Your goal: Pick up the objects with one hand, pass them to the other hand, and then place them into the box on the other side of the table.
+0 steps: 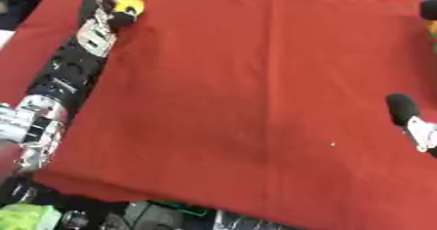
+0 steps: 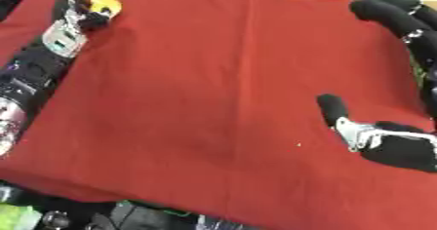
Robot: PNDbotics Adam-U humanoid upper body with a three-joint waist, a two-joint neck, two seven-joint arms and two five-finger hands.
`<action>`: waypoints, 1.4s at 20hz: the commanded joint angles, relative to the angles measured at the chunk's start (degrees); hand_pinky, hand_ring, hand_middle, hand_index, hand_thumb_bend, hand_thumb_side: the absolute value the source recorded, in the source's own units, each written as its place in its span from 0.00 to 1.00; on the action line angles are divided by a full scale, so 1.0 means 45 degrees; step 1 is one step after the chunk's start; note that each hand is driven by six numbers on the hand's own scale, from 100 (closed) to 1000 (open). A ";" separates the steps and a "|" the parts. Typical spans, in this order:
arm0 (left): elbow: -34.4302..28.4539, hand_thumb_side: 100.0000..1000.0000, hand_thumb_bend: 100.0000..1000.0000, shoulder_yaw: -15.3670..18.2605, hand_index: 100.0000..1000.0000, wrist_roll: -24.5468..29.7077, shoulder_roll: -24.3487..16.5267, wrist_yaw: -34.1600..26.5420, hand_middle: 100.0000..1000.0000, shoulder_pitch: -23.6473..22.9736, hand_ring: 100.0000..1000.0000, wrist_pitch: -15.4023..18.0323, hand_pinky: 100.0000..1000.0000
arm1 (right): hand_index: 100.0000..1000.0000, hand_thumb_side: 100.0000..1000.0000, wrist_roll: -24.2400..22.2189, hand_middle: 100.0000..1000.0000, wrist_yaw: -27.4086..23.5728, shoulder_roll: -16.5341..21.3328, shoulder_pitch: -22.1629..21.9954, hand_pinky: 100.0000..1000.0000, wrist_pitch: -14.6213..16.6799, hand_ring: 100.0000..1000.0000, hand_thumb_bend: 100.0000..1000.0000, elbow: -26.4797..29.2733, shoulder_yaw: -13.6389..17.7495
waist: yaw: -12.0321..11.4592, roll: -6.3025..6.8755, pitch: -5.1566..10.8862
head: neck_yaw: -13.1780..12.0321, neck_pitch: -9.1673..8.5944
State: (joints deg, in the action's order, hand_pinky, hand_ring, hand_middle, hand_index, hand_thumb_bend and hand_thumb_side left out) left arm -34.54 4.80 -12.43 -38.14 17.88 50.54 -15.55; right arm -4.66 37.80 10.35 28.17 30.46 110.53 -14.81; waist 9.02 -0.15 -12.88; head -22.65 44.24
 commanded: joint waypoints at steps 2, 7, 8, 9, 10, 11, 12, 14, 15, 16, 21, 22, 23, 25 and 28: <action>-0.1304 0.12 0.16 -0.0048 0.60 0.1079 -0.0887 -0.0542 0.43 0.0004 0.45 0.0472 0.58 | 0.93 0.45 0.0063 0.79 0.0076 0.0108 0.0089 0.81 0.0007 0.78 0.22 0.0090 0.0112 | -0.0082 0.0167 0.0389 | -0.0030 -0.0028; -0.2962 0.13 0.17 -0.0222 0.60 0.2502 -0.1405 -0.1587 0.43 -0.0444 0.45 0.1187 0.58 | 0.93 0.45 0.0047 0.79 0.0095 0.0158 0.0095 0.81 0.0026 0.78 0.22 0.0051 0.0063 | -0.0196 0.0219 0.0495 | 0.0021 -0.0028; -0.3409 0.13 0.17 -0.0311 0.60 0.2822 -0.1514 -0.1843 0.43 -0.0564 0.45 0.1348 0.58 | 0.93 0.45 0.0035 0.79 0.0091 0.0177 0.0117 0.81 0.0040 0.78 0.22 0.0047 0.0035 | -0.0230 0.0231 0.0525 | 0.0025 -0.0028; -0.3857 0.13 0.17 -0.0408 0.60 0.3141 -0.1619 -0.2111 0.43 -0.0698 0.45 0.1485 0.58 | 0.93 0.45 0.0018 0.79 0.0082 0.0197 0.0145 0.81 0.0057 0.78 0.22 0.0042 0.0001 | -0.0266 0.0243 0.0554 | 0.0036 -0.0028; -0.4320 0.13 0.17 -0.0520 0.60 0.3440 -0.1728 -0.2367 0.43 -0.0833 0.45 0.1600 0.58 | 0.93 0.45 -0.0006 0.79 0.0069 0.0218 0.0182 0.81 0.0080 0.78 0.22 0.0037 -0.0041 | -0.0305 0.0255 0.0579 | 0.0051 -0.0028; -0.4777 0.14 0.17 -0.0634 0.60 0.3695 -0.1833 -0.2594 0.43 -0.0965 0.45 0.1680 0.59 | 0.93 0.45 -0.0035 0.80 0.0054 0.0236 0.0226 0.81 0.0106 0.78 0.22 0.0033 -0.0085 | -0.0341 0.0265 0.0598 | 0.0068 -0.0028; -0.5298 0.14 0.17 -0.0785 0.60 0.3947 -0.1938 -0.2815 0.43 -0.1116 0.45 0.1759 0.59 | 0.93 0.45 -0.0070 0.80 0.0030 0.0255 0.0285 0.81 0.0144 0.78 0.22 0.0034 -0.0144 | -0.0386 0.0276 0.0617 | 0.0098 -0.0028; -0.6395 0.14 0.17 -0.1147 0.60 0.4421 -0.2133 -0.3187 0.43 -0.1436 0.45 0.1861 0.59 | 0.93 0.45 -0.0149 0.80 -0.0025 0.0285 0.0390 0.81 0.0214 0.78 0.23 0.0026 -0.0253 | -0.0473 0.0299 0.0656 | 0.0165 -0.0028; -0.6961 0.14 0.17 -0.1335 0.60 0.4651 -0.2223 -0.3324 0.43 -0.1610 0.45 0.1881 0.59 | 0.93 0.45 -0.0191 0.80 -0.0049 0.0298 0.0437 0.81 0.0247 0.78 0.23 0.0015 -0.0301 | -0.0510 0.0310 0.0671 | 0.0191 -0.0028; -0.7569 0.14 0.17 -0.1584 0.60 0.4922 -0.2296 -0.3454 0.43 -0.1787 0.45 0.1918 0.59 | 0.93 0.44 -0.0234 0.80 -0.0072 0.0312 0.0484 0.81 0.0282 0.78 0.23 0.0003 -0.0353 | -0.0550 0.0322 0.0685 | 0.0220 -0.0028; -1.0155 0.14 0.16 -0.2834 0.60 0.6268 -0.2460 -0.4371 0.43 -0.2492 0.45 0.1808 0.59 | 0.93 0.44 -0.0424 0.80 -0.0162 0.0344 0.0643 0.81 0.0436 0.78 0.25 -0.0098 -0.0565 | -0.0645 0.0331 0.0707 | 0.0280 -0.0028; -1.0613 0.14 0.16 -0.3147 0.60 0.6555 -0.2470 -0.4565 0.43 -0.2596 0.45 0.1761 0.59 | 0.93 0.44 -0.0458 0.80 -0.0174 0.0348 0.0670 0.81 0.0467 0.78 0.25 -0.0116 -0.0603 | -0.0644 0.0324 0.0709 | 0.0287 -0.0028; -1.1008 0.14 0.15 -0.3420 0.61 0.6814 -0.2480 -0.4705 0.43 -0.2674 0.45 0.1692 0.59 | 0.93 0.43 -0.0486 0.80 -0.0183 0.0352 0.0695 0.81 0.0495 0.78 0.25 -0.0132 -0.0634 | -0.0644 0.0319 0.0710 | 0.0289 -0.0028; -1.1611 0.14 0.15 -0.3954 0.61 0.7303 -0.2444 -0.4885 0.43 -0.2748 0.45 0.1520 0.59 | 0.93 0.43 -0.0538 0.80 -0.0188 0.0353 0.0743 0.81 0.0555 0.78 0.26 -0.0155 -0.0701 | -0.0640 0.0315 0.0712 | 0.0286 -0.0028; -1.2161 0.14 0.14 -0.4725 0.61 0.8019 -0.2216 -0.5129 0.43 -0.2756 0.45 0.1263 0.58 | 0.93 0.43 -0.0634 0.80 -0.0172 0.0341 0.0799 0.81 0.0668 0.78 0.26 -0.0174 -0.0825 | -0.0617 0.0312 0.0706 | 0.0347 -0.0028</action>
State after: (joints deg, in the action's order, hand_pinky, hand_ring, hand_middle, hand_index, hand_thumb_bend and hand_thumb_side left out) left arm -87.37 -15.71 22.37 -46.53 -4.51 37.43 -9.55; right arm -7.33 37.43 11.14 30.78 33.11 109.35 -18.45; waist 6.25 0.54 -11.66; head -21.25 44.24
